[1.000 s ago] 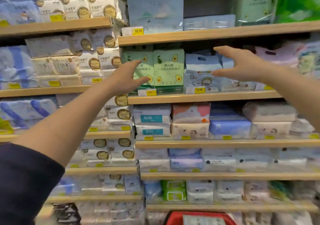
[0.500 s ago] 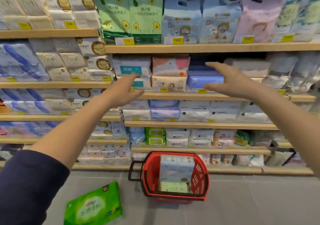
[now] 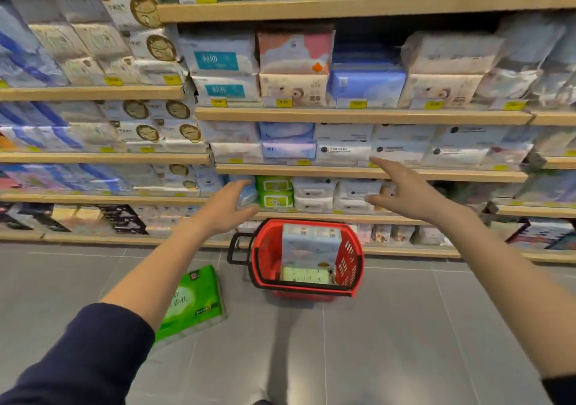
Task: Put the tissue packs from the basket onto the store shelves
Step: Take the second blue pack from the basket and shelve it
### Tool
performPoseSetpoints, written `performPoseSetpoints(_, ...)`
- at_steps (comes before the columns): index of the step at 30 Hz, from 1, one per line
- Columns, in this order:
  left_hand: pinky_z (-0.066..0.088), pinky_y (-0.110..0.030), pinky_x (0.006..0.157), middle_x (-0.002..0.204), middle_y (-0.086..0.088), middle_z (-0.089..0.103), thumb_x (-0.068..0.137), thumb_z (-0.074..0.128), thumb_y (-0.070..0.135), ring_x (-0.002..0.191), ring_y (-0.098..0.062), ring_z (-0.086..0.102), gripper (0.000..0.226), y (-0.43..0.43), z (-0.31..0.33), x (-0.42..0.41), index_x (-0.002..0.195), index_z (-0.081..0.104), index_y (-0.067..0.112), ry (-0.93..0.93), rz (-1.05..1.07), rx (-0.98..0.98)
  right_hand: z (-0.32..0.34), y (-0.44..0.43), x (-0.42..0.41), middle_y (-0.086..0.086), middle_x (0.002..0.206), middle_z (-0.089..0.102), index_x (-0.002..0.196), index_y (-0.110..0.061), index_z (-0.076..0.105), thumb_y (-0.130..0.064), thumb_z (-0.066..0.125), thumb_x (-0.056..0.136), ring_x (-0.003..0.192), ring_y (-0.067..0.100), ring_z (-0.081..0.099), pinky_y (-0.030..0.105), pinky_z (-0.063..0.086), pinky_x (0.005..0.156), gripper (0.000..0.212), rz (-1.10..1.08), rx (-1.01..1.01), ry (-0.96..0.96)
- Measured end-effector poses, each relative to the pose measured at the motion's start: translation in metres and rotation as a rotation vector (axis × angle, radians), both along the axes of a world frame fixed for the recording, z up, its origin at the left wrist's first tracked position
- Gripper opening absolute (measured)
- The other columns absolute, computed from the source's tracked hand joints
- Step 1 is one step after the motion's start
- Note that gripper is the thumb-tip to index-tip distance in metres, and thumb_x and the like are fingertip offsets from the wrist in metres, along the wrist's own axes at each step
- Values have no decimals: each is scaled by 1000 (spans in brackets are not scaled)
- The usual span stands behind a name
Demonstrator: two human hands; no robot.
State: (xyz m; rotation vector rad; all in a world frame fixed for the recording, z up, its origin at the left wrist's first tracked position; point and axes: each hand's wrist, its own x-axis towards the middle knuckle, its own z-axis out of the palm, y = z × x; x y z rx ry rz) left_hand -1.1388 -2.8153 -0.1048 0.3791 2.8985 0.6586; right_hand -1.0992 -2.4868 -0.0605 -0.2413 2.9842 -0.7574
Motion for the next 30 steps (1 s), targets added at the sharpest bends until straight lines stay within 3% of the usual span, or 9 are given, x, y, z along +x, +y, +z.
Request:
performPoseSetpoints(6, 31, -35, 107, 149, -10, 34, 87, 59, 38, 135, -25, 35, 71, 7, -34, -14, 144, 27, 11, -76, -12, 7, -41, -1, -11, 6, 150, 31, 144, -19, 22, -31, 65, 81, 135, 24, 32, 36, 32, 105, 77, -24, -66, -71)
performPoseSetpoints(13, 31, -37, 107, 148, -10, 36, 87, 59, 36, 134, -26, 36, 69, 6, -90, -69, 143, 28, 11, -199, -41, 22, -104, -7, -55, 8, 150, 30, 144, -18, 23, -31, 67, 81, 136, 24, 31, 36, 29, 107, 78, -94, -127, -226)
performPoseSetpoints(19, 33, -29, 100, 143, -12, 43, 85, 62, 33, 129, -26, 42, 66, 4, -154, -134, 140, 33, 8, -320, -69, 42, -173, -14, -111, 12, 146, 37, 144, -17, 23, -29, 67, 81, 131, 27, 37, 35, 32, 103, 78, -187, -136, -376)
performPoseSetpoints(22, 33, -30, 99, 139, -14, 47, 81, 63, 40, 127, -28, 44, 71, 3, -198, -161, 137, 37, 7, -410, -83, 66, -215, -17, -134, 13, 145, 37, 143, -17, 24, -25, 69, 79, 131, 30, 38, 36, 33, 102, 79, -244, -157, -443)
performPoseSetpoints(26, 32, -36, 110, 144, -12, 41, 83, 65, 31, 133, -28, 39, 73, 3, -270, -180, 143, 29, 9, -548, -55, 91, -283, -20, -157, 15, 144, 37, 143, -16, 26, -26, 70, 77, 131, 30, 38, 36, 31, 106, 80, -298, -193, -519)
performPoseSetpoints(30, 26, -29, 109, 147, -11, 36, 82, 66, 33, 137, -25, 33, 78, 13, -352, -189, 145, 25, 10, -590, -55, 92, -366, -18, -174, 16, 144, 39, 142, -13, 28, -25, 69, 78, 132, 30, 37, 32, 30, 105, 77, -298, -173, -532)
